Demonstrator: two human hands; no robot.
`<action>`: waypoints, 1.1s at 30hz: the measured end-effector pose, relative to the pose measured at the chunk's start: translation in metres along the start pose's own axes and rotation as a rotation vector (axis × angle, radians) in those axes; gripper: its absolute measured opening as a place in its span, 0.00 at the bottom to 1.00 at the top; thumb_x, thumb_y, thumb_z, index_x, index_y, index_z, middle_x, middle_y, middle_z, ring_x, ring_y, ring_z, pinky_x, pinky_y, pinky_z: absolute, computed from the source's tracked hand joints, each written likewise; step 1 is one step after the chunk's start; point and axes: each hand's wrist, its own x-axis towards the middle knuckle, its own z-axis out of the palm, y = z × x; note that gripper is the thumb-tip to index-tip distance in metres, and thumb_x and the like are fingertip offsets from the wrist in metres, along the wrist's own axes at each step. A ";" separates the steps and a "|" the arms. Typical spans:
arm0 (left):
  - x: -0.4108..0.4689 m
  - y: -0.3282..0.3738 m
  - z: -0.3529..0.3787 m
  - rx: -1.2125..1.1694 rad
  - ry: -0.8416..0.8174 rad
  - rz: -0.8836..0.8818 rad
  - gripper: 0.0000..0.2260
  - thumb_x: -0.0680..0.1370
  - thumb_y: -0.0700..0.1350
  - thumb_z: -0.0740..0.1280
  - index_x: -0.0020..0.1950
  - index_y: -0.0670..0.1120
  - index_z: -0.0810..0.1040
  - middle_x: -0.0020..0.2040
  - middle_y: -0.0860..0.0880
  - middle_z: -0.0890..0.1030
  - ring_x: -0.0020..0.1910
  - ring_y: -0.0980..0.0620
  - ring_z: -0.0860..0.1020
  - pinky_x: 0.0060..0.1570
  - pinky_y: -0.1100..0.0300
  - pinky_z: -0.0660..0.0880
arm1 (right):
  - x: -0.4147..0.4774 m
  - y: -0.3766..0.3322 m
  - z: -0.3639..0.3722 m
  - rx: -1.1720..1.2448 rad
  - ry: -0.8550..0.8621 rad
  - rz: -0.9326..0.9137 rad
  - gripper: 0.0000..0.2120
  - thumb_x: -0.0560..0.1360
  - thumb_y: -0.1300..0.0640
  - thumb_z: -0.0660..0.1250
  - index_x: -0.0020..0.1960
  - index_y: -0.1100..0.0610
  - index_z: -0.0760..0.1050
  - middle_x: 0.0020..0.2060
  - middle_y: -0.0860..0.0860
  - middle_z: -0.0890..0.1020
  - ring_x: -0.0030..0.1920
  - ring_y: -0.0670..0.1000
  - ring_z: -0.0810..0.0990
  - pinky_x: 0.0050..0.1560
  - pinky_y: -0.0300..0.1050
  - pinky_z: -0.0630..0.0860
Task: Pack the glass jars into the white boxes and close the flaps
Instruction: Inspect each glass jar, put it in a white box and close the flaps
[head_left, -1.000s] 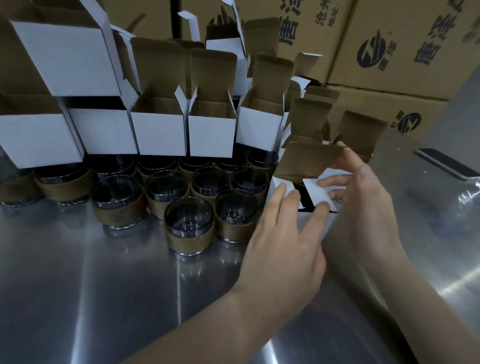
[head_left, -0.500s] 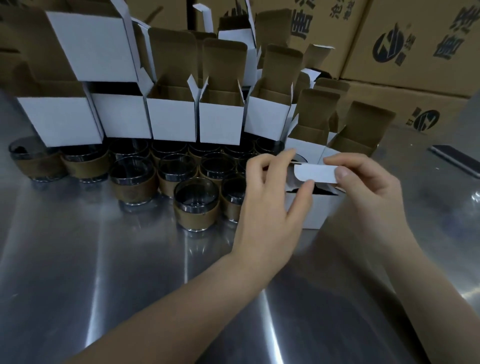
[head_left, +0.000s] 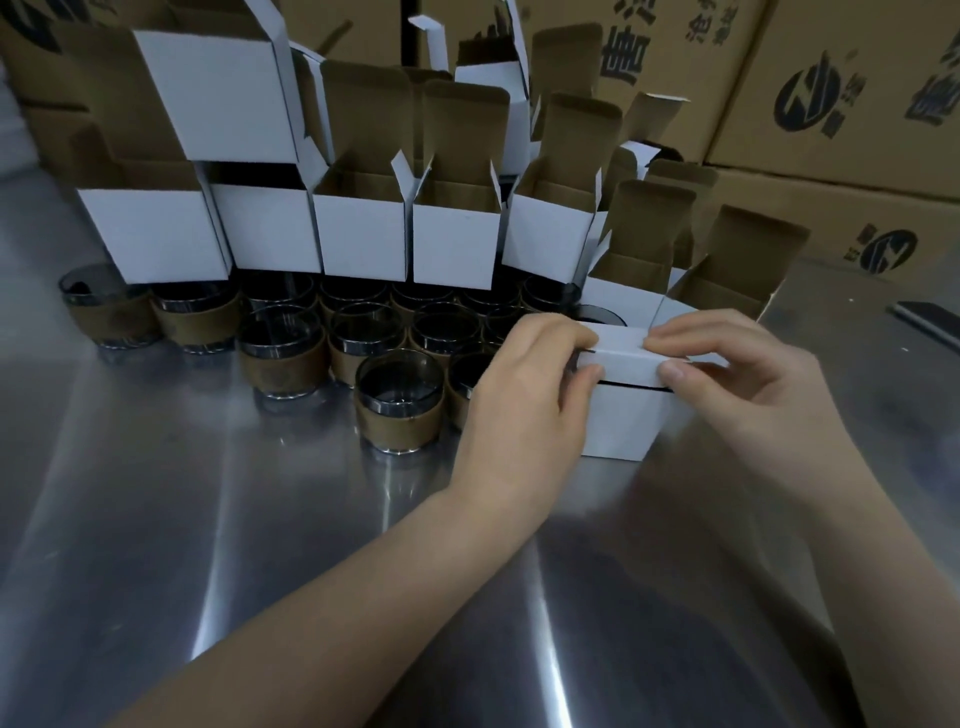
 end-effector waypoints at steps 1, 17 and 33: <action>0.000 0.001 0.000 0.010 -0.006 0.016 0.09 0.76 0.34 0.68 0.55 0.38 0.81 0.53 0.45 0.78 0.52 0.50 0.77 0.51 0.51 0.78 | 0.000 0.000 -0.001 -0.001 -0.007 -0.003 0.09 0.75 0.67 0.68 0.49 0.54 0.81 0.50 0.53 0.81 0.56 0.50 0.79 0.53 0.37 0.76; -0.006 -0.003 -0.005 0.386 -0.110 0.236 0.08 0.74 0.40 0.72 0.51 0.39 0.84 0.52 0.44 0.84 0.55 0.42 0.79 0.56 0.55 0.75 | -0.003 -0.014 0.004 -0.092 -0.066 0.077 0.13 0.74 0.70 0.68 0.46 0.52 0.82 0.51 0.52 0.79 0.52 0.42 0.77 0.48 0.27 0.71; -0.007 -0.008 -0.012 0.363 -0.180 0.302 0.12 0.74 0.35 0.70 0.57 0.39 0.82 0.55 0.42 0.82 0.53 0.42 0.82 0.52 0.47 0.79 | 0.014 -0.025 0.002 -0.407 -0.271 0.227 0.14 0.66 0.49 0.73 0.47 0.45 0.70 0.57 0.38 0.74 0.57 0.44 0.71 0.50 0.36 0.68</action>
